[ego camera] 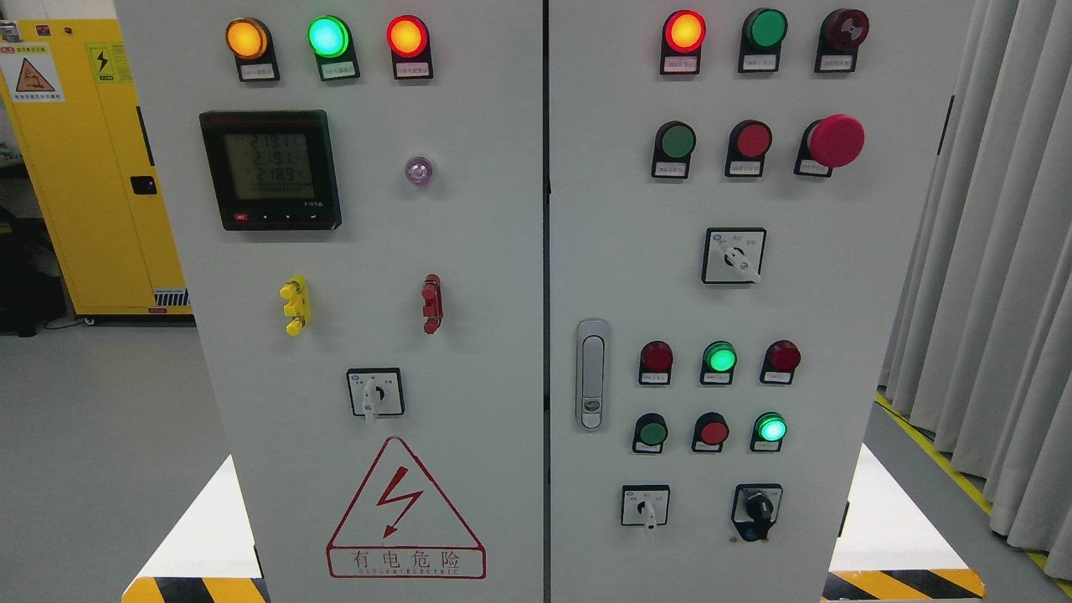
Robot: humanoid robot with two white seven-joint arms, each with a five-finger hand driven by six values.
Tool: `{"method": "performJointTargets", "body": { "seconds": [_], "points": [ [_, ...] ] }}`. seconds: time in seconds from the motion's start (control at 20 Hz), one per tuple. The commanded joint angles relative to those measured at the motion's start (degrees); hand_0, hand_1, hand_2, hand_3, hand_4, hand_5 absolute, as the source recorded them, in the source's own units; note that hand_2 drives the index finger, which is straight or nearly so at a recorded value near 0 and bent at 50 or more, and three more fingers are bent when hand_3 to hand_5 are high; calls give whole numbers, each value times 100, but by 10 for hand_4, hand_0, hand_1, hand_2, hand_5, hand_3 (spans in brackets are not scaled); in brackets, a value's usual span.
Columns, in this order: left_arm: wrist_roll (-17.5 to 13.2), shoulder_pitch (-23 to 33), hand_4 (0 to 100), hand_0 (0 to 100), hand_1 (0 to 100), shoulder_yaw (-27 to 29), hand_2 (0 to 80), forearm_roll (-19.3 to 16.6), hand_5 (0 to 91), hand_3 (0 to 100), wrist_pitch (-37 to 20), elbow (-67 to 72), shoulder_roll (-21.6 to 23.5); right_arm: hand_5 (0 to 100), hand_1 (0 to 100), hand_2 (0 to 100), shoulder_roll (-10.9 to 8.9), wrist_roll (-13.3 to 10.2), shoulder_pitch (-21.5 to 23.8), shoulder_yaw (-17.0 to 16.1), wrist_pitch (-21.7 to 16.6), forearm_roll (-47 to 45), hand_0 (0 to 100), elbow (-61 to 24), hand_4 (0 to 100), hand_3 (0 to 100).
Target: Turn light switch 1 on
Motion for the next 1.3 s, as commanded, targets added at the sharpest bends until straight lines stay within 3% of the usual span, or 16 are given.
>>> {"method": "performJointTargets", "body": {
  "seconds": [0.0, 0.6, 0.85, 1.1, 1.15, 1.2, 1.25],
  "points": [
    [3, 5, 0, 188, 204, 6, 0, -9, 0, 0, -3, 1, -46, 0, 500, 40, 0, 4, 0, 0, 5, -167, 0, 0, 0, 0],
    [169, -4, 0, 189, 203, 6, 0, -18, 0, 0, -73, -305, 6, 0, 500, 40, 0, 4, 0, 0, 5, -167, 0, 0, 0, 0],
    [749, 162, 0, 180, 217, 24, 0, -9, 0, 0, -82, -1928, 190, 0, 500, 40, 0, 4, 0, 0, 5, -167, 0, 0, 0, 0],
    [846, 1014, 0, 182, 249, 94, 0, -9, 0, 0, -64, -4767, 323, 0, 500, 40, 0, 4, 0, 0, 5, -167, 0, 0, 0, 0],
    [959, 1120, 131, 188, 252, 103, 0, -9, 0, 68, -64, -5172, 323, 0, 500, 40, 0, 4, 0, 0, 5, -167, 0, 0, 0, 0],
    [1065, 1208, 247, 193, 261, 112, 56, -9, 0, 108, -64, -5567, 323, 0, 500, 40, 0, 4, 0, 0, 5, -167, 0, 0, 0, 0],
    [1110, 1287, 283, 197, 270, 129, 86, -9, 42, 126, -47, -5980, 340, 0, 500, 40, 0, 4, 0, 0, 5, -167, 0, 0, 0, 0]
  ]
}}
